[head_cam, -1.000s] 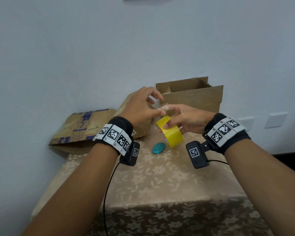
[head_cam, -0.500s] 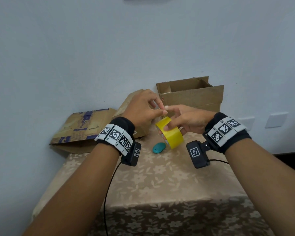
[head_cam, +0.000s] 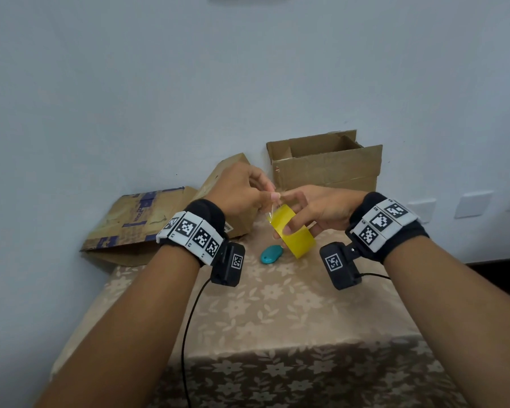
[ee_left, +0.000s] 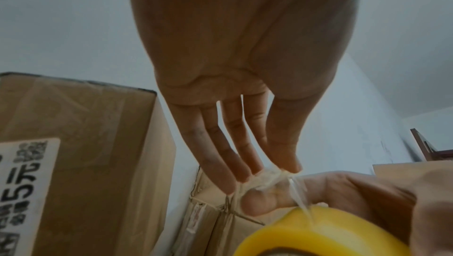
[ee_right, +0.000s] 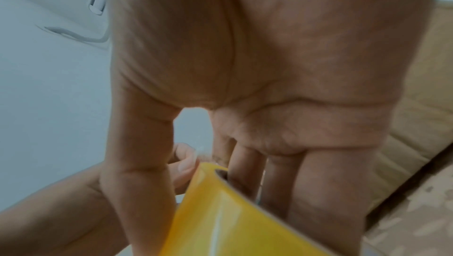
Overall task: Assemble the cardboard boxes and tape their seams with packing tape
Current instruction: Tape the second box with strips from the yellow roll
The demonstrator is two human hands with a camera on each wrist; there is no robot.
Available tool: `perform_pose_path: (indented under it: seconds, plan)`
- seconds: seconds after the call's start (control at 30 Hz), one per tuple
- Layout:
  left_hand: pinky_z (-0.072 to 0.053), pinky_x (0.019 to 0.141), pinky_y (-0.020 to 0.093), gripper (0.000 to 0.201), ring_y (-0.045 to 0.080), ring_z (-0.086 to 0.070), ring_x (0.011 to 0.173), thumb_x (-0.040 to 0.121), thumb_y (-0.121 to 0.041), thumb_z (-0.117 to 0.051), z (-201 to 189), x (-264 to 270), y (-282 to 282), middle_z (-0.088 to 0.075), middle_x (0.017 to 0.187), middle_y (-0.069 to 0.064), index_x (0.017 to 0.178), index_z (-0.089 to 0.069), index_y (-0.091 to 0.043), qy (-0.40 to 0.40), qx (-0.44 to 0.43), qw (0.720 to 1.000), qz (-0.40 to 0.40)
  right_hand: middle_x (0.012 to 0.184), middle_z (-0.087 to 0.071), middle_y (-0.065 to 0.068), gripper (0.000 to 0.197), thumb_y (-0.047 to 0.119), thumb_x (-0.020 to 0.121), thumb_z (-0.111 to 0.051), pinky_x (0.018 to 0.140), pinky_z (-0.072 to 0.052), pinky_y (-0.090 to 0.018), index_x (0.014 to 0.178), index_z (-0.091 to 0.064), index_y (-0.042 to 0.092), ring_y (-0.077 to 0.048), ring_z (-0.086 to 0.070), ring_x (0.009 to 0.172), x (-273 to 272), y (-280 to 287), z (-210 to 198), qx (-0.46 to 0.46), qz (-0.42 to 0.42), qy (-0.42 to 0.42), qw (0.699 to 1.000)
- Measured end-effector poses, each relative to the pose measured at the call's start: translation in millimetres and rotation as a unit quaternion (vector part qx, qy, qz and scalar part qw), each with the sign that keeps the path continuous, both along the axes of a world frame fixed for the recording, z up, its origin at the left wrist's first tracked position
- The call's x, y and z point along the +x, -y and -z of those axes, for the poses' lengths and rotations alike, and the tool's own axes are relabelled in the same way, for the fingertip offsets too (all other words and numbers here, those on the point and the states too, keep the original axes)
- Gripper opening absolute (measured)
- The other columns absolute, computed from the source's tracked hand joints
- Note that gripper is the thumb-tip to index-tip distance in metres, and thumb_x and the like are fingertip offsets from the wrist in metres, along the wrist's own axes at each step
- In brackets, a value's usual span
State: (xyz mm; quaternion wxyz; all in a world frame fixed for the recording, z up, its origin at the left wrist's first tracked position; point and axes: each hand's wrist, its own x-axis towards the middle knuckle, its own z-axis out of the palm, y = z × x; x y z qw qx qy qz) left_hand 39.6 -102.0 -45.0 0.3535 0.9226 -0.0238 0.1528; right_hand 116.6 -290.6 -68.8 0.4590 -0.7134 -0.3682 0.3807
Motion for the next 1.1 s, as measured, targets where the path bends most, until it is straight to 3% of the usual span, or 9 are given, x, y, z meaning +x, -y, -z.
perform_pose_path:
  seconds: [0.13, 0.27, 0.37, 0.47, 0.53, 0.73, 0.93, 1.03, 1.1]
  plan:
    - [-0.058, 0.069, 0.024, 0.013, 0.029, -0.074, 0.078, 0.089, -0.010, -0.079, -2, -1, 1, -0.077, 0.084, 0.020, 0.079, -0.072, -0.006, -0.017, -0.007, 1.000, 0.005, 0.112, -0.076, -0.014, 0.049, -0.006, 0.089, -0.071, 0.084, -0.060, -0.044, 0.134, -0.061, 0.013, -0.035, -0.071, 0.114, 0, 0, -2, -0.013, 0.013, 0.007, 1.000]
    - [-0.059, 0.080, 0.034, 0.013, 0.028, -0.074, 0.081, 0.092, -0.013, -0.076, -1, 1, 2, -0.077, 0.081, 0.016, 0.080, -0.072, -0.009, -0.032, 0.007, 0.999, -0.002, 0.114, -0.076, -0.015, 0.050, -0.005, 0.089, -0.071, 0.085, -0.061, -0.045, 0.134, -0.062, 0.014, -0.034, -0.071, 0.114, -1, 0, -4, -0.021, 0.020, 0.015, 0.999]
    - [-0.055, 0.078, 0.024, 0.013, 0.015, -0.073, 0.074, 0.091, -0.016, -0.077, -2, 0, 2, -0.077, 0.080, 0.014, 0.079, -0.073, -0.011, -0.032, 0.003, 0.999, -0.017, 0.113, -0.077, -0.016, 0.047, -0.006, 0.090, -0.069, 0.084, -0.061, -0.044, 0.132, -0.063, 0.014, -0.030, -0.073, 0.111, -1, 0, -6, -0.023, 0.018, 0.016, 0.999]
    - [-0.047, 0.063, 0.007, 0.012, -0.002, -0.065, 0.062, 0.091, -0.013, -0.076, -5, -3, 5, -0.077, 0.085, 0.016, 0.082, -0.074, -0.004, -0.029, -0.008, 0.999, -0.034, 0.112, -0.076, -0.017, 0.044, -0.006, 0.090, -0.069, 0.084, -0.061, -0.043, 0.129, -0.065, 0.015, -0.030, -0.073, 0.110, -2, 0, -7, -0.026, 0.014, 0.022, 0.999]
    - [-0.047, 0.057, 0.007, 0.013, -0.003, -0.064, 0.059, 0.092, -0.010, -0.075, -6, -3, 6, -0.076, 0.087, 0.018, 0.087, -0.074, 0.002, -0.028, -0.025, 0.998, -0.042, 0.112, -0.077, -0.017, 0.044, -0.005, 0.090, -0.069, 0.084, -0.061, -0.044, 0.129, -0.065, 0.015, -0.030, -0.073, 0.110, -2, 1, -8, -0.029, 0.012, 0.027, 0.999]
    - [-0.053, 0.069, 0.019, 0.012, 0.002, -0.067, 0.067, 0.093, -0.013, -0.074, -6, 2, 5, -0.078, 0.087, 0.012, 0.082, -0.074, -0.007, -0.047, -0.016, 0.997, -0.063, 0.111, -0.077, -0.016, 0.043, -0.005, 0.090, -0.069, 0.084, -0.061, -0.044, 0.128, -0.064, 0.014, -0.027, -0.074, 0.106, -2, 2, -10, -0.036, 0.015, 0.041, 0.998]
    - [-0.065, 0.074, 0.043, 0.007, 0.026, -0.074, 0.087, 0.090, -0.003, -0.069, -10, 1, -5, -0.075, 0.085, 0.014, 0.084, -0.074, -0.004, -0.036, -0.054, 0.992, -0.108, 0.104, -0.078, -0.011, 0.044, -0.008, 0.087, -0.072, 0.082, -0.063, -0.045, 0.124, -0.068, 0.015, -0.025, -0.075, 0.099, -1, 5, -7, -0.053, 0.027, 0.067, 0.996]
    - [-0.065, 0.075, 0.045, 0.012, 0.022, -0.073, 0.085, 0.099, -0.009, -0.063, -16, -4, -9, -0.072, 0.083, 0.011, 0.089, -0.069, -0.007, -0.049, -0.078, 0.992, -0.085, 0.094, -0.075, -0.001, 0.047, -0.008, 0.086, -0.071, 0.068, -0.060, -0.035, 0.124, -0.069, 0.019, -0.017, -0.073, 0.088, -1, 7, -6, -0.049, 0.041, 0.073, 0.995]
    - [-0.064, 0.078, 0.048, 0.013, 0.021, -0.070, 0.084, 0.101, -0.008, -0.058, -19, -5, -6, -0.070, 0.088, 0.013, 0.092, -0.067, -0.005, -0.060, -0.097, 0.990, -0.083, 0.101, -0.074, -0.004, 0.043, -0.006, 0.087, -0.072, 0.071, -0.060, -0.037, 0.122, -0.071, 0.019, -0.024, -0.071, 0.096, -1, 6, -5, -0.045, 0.053, 0.073, 0.995]
